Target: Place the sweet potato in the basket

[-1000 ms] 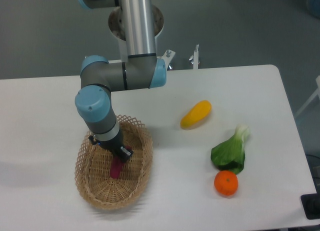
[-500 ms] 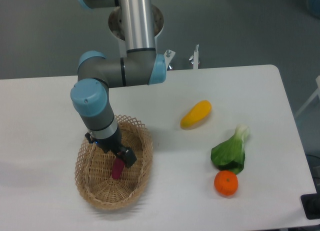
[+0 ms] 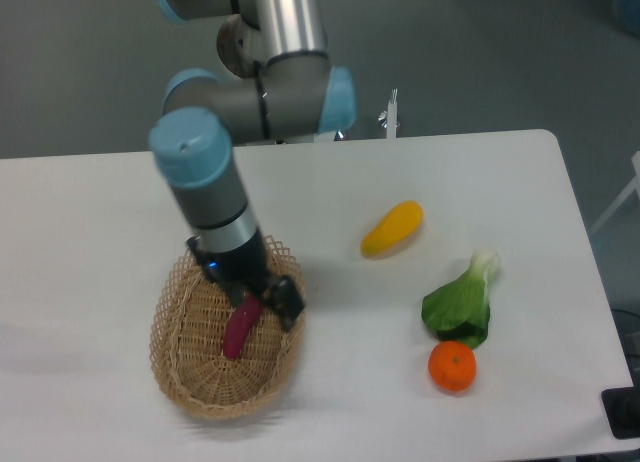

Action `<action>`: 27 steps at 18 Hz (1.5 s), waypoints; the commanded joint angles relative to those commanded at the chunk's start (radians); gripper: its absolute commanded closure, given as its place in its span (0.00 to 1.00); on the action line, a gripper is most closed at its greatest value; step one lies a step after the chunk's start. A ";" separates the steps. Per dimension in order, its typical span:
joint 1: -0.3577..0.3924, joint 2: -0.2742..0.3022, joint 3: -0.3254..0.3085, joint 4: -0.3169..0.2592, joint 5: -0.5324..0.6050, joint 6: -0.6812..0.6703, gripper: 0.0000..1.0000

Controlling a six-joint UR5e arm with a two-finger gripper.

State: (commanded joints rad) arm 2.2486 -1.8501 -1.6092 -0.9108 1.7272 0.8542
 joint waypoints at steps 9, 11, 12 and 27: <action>0.241 0.126 0.011 -0.295 -0.002 0.443 0.00; 0.285 0.144 0.020 -0.324 -0.008 0.518 0.00; 0.308 0.159 0.023 -0.339 -0.012 0.549 0.00; 0.448 0.209 0.043 -0.431 -0.152 0.770 0.00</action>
State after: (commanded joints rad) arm 2.6967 -1.6414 -1.5662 -1.3422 1.5754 1.6245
